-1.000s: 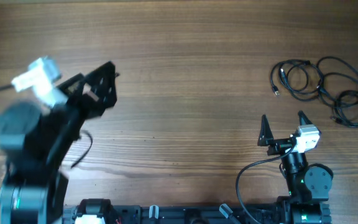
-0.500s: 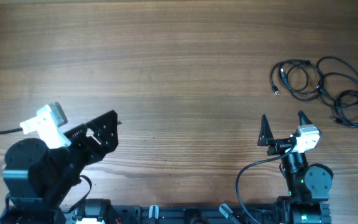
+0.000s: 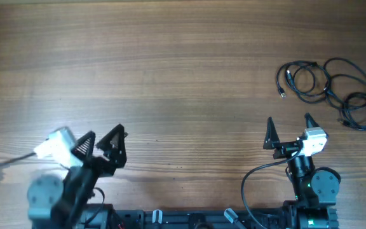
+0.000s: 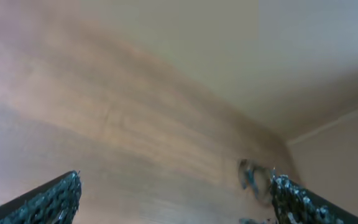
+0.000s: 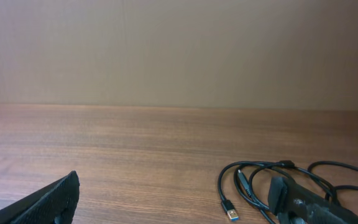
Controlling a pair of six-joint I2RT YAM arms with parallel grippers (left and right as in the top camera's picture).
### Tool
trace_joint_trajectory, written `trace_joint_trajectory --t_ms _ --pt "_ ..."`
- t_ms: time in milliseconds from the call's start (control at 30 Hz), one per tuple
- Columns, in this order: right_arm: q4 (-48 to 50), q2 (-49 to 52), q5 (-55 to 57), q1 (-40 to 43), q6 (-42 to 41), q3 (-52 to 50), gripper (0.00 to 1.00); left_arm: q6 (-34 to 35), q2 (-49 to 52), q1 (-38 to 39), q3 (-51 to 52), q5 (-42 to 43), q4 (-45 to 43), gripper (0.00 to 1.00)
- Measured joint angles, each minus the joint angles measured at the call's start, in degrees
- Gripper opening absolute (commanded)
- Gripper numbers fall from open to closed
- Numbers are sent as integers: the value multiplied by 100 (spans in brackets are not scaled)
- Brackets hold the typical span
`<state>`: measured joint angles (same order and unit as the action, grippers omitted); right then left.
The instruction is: Untangle cables
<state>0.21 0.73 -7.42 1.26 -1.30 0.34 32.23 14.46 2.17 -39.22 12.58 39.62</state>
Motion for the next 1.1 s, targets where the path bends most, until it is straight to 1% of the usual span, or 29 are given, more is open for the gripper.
trace_joint_trajectory --t_ms 67,200,300,400,467,533,567,667,767,867,967,1100 --pt "0 0 0 0 0 2 100 -7 -566 0 273 -37 -584 100" --pt "0 0 0 0 0 2 99 -61 -1305 0 638 -79 -1534 100" --pt "0 0 0 2 0 0 100 -96 -1377 0 820 -98 -2463 100" --pt "0 0 0 2 0 0 100 -125 -1377 0 1123 -120 -3624 100" --pt "-2 0 0 0 0 0 100 -166 -1379 0 1499 -127 -4959 100" --pt "2 0 0 2 0 0 100 -175 -1379 0 1773 -122 -5772 100" --pt "-2 0 0 2 0 2 100 -181 -1379 0 2028 -125 -6328 100" --pt "0 0 0 0 0 0 100 -195 -1379 0 2551 -125 -7134 100" --pt "0 0 0 0 0 0 100 -219 -1377 0 3073 -144 -7650 100" --pt "0 0 0 0 0 0 100 -240 -1377 0 3449 -278 -7724 100" --pt "0 0 0 0 0 2 100 -258 -1377 0 3733 -433 -7715 100" --pt "0 0 0 0 0 0 100 -273 -1379 0 3853 -684 -7156 100"
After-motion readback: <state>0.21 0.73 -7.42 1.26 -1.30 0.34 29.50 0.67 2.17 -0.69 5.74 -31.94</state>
